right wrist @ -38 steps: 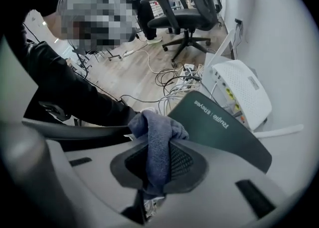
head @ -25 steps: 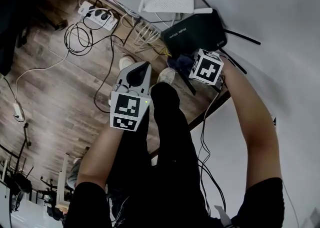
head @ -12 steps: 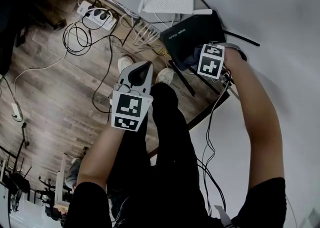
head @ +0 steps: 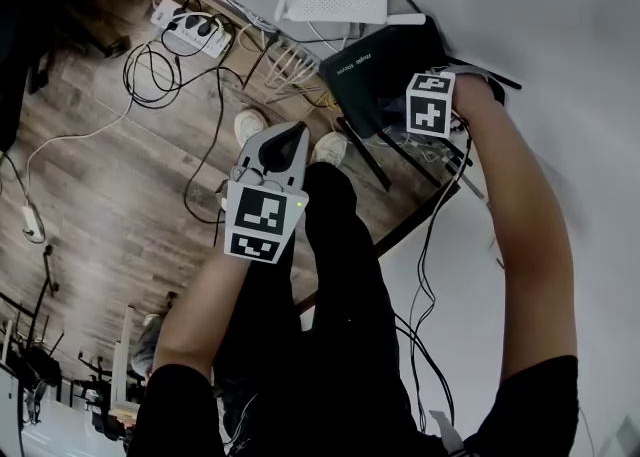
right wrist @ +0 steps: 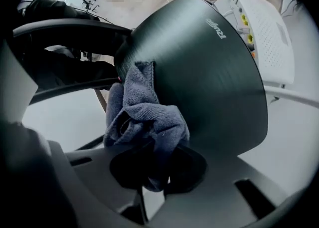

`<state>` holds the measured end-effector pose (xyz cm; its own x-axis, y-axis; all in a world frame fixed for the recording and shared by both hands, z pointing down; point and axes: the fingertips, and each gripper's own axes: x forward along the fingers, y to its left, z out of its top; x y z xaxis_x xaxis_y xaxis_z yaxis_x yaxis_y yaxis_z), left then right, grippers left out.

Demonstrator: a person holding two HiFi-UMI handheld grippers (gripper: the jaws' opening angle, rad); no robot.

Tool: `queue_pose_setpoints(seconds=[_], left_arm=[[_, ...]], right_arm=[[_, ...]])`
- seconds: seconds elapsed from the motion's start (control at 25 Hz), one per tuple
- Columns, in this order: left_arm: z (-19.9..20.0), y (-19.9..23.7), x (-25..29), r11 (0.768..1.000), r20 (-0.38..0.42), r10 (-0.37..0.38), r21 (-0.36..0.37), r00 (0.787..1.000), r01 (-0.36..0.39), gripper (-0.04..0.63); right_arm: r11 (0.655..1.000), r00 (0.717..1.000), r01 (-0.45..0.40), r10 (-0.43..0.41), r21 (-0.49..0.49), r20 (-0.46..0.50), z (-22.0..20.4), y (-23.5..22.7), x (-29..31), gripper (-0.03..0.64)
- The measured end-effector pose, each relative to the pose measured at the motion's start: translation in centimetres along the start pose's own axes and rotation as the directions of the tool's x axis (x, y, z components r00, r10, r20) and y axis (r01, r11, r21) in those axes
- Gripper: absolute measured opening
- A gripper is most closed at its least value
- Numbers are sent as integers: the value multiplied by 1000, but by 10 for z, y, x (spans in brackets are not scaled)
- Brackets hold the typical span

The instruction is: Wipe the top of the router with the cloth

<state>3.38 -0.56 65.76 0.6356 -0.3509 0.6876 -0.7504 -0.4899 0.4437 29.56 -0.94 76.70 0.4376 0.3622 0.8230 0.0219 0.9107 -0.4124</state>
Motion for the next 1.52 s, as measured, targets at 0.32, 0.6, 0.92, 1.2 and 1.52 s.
queue_pose_setpoints(seconds=[0.32,0.6,0.92,1.2,1.52], left_arm=[[-3,8,-3,1000,-5,12,-8,1000,-12,-2],[-3,11,2,1000,-4,16,-14,1000,-16,-2],[-4,12,5,1000,-17,6,-11,1000,-6,-2],[0,22,4,1000,-20,17,-5,1000,-17,-2],[1,29,5,1000,-13,24,-19,1000,-24,-2]], right_arm=[[984,976,159,-169,-80,-138,-28,-19,6,35],[973,955,215,-227,-82,-193,-32,-31,7,35],[850,846,526,-521,21,-112,-25,-96,-28,35],[761,766,642,-641,90,-44,-7,-134,-55,35],[761,769,625,-638,175,26,-3,-133,-58,34]])
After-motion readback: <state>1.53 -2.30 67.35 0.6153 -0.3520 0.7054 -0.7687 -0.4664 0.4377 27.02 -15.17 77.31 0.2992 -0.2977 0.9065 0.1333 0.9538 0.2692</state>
